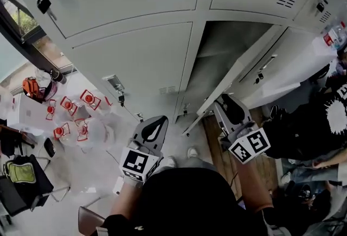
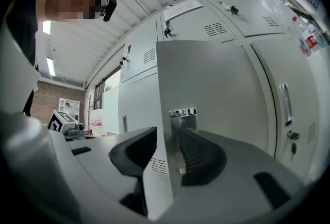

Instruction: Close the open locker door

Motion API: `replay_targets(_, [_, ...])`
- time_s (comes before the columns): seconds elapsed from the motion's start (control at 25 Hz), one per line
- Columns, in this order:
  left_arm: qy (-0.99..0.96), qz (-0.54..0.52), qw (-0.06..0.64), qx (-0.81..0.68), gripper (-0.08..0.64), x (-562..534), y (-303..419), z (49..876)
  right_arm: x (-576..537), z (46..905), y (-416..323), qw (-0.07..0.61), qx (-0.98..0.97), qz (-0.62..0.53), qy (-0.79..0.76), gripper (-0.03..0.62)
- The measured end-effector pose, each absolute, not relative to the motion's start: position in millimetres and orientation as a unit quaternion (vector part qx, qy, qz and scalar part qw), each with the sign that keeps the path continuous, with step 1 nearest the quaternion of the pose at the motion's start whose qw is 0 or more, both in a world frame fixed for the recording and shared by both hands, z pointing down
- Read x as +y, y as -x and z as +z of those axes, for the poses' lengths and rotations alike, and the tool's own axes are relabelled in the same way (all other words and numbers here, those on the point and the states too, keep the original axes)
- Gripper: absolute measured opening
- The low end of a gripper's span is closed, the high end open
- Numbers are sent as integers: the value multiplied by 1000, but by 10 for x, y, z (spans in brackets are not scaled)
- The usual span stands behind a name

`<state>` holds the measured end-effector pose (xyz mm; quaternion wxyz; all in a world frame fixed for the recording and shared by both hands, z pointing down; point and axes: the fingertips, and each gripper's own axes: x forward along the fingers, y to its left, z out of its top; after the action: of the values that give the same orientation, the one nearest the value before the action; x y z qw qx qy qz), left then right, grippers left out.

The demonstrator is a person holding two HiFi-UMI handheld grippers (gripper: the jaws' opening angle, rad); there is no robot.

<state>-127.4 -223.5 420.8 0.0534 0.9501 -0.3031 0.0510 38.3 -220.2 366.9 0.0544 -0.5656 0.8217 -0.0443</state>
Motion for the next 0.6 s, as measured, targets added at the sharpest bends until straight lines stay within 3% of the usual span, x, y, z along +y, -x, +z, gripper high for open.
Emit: replay_targets(0.6, [-907, 58, 63, -413, 23, -2447, 1447, 4233, -2944, 3756, -145, 54, 882, -59, 465, 141])
